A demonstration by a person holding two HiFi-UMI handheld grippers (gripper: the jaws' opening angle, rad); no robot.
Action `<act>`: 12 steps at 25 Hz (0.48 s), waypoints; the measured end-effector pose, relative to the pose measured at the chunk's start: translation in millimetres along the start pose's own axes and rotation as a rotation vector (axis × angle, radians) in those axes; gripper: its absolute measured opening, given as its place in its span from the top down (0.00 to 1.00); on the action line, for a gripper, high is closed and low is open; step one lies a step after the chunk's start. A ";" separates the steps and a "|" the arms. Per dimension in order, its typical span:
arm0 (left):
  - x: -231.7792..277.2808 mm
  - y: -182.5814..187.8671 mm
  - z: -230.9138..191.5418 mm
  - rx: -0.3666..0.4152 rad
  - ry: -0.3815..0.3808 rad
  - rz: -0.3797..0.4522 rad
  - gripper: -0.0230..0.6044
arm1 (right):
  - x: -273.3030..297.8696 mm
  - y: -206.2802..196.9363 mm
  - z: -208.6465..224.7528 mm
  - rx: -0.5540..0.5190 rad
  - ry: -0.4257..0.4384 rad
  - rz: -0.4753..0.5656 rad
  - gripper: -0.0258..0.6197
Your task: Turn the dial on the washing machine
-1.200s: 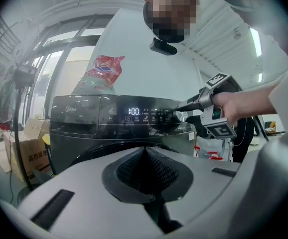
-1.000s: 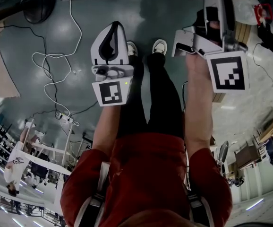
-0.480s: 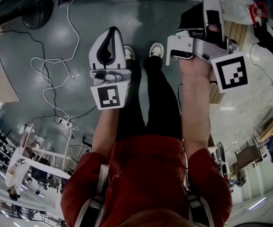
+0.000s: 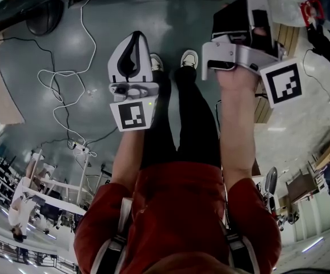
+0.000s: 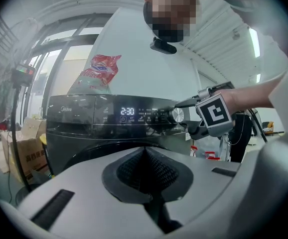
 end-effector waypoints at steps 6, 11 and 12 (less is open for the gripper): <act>1.7 5.7 3.7 0.007 -0.003 0.000 0.95 | -0.7 5.3 -1.6 0.019 0.006 0.012 0.54; -2.9 9.3 3.0 0.008 0.001 0.000 0.95 | -8.6 -0.5 1.2 0.055 0.010 0.017 0.53; -5.1 11.5 3.1 0.009 0.000 0.002 0.95 | -12.0 -2.0 1.0 0.053 0.003 0.014 0.53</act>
Point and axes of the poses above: the fingertips, and each gripper's own axes: x forward along the fingers, z to its right, y out of its top, the point moved 8 cm from there along -x, backward along the fingers, and after that the axes turned 7 degrees about -y, right-handed, at the moved point
